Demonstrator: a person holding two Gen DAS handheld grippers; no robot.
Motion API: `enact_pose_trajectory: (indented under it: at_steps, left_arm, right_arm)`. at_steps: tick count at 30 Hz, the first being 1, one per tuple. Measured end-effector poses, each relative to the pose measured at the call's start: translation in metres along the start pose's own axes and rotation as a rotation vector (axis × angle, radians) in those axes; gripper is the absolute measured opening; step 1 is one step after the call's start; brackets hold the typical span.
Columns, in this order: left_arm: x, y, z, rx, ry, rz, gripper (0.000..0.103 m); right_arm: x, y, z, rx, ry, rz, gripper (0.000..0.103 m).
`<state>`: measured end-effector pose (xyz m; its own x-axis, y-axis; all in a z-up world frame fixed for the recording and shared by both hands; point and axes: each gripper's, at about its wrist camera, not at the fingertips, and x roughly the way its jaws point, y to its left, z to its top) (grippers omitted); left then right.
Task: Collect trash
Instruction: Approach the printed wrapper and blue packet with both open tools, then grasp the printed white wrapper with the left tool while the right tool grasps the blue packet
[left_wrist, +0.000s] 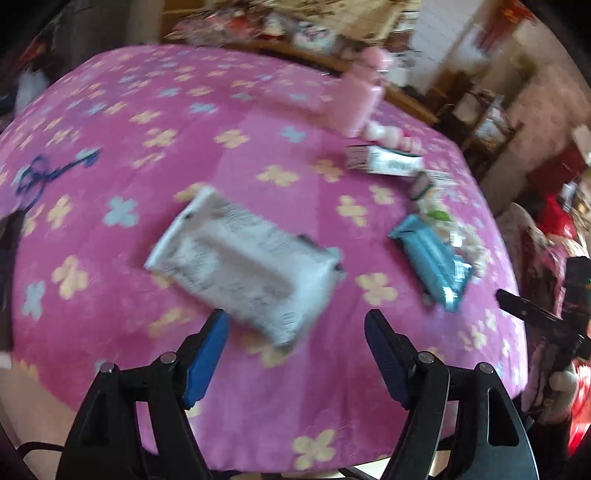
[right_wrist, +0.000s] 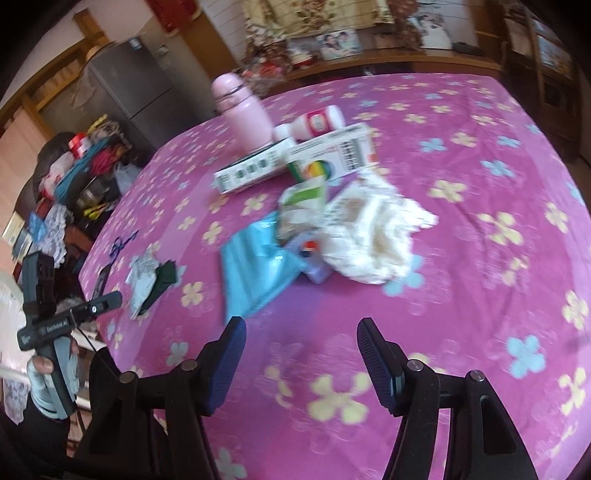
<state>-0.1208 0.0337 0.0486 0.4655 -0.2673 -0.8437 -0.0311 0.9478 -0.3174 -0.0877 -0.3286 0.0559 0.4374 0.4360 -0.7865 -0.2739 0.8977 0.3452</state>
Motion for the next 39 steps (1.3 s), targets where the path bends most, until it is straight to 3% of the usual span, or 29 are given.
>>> enact_pose_trajectory:
  at_steps: [3, 8, 18, 23, 27, 35, 39]
  left_arm:
    - [0.003, 0.015, -0.001, -0.038, -0.013, 0.060, 0.076]
    - [0.016, 0.035, 0.011, -0.082, -0.025, 0.087, 0.076]
    - [0.059, 0.040, 0.070, -0.061, -0.036, -0.078, 0.078]
    - [0.053, 0.036, 0.093, -0.100, -0.072, -0.130, 0.079]
    - [0.058, 0.028, 0.094, -0.119, -0.056, -0.046, 0.084]
    - [0.084, 0.011, 0.095, -0.161, -0.028, 0.081, 0.085]
    - [0.096, -0.006, 0.102, -0.136, -0.022, 0.150, 0.089]
  right_arm:
    - [0.010, 0.018, 0.009, -0.053, 0.003, 0.020, 0.066]
    - [0.033, 0.049, 0.035, -0.160, 0.018, 0.039, 0.066]
    - [0.089, 0.059, 0.056, -0.172, 0.096, -0.009, 0.066]
    - [0.088, 0.070, 0.047, -0.149, 0.126, 0.060, 0.069]
    - [0.078, 0.072, 0.045, -0.130, 0.081, 0.046, 0.069]
    - [0.083, 0.074, 0.042, -0.111, 0.082, -0.049, 0.069]
    - [0.088, 0.074, 0.040, -0.111, 0.091, -0.045, 0.070]
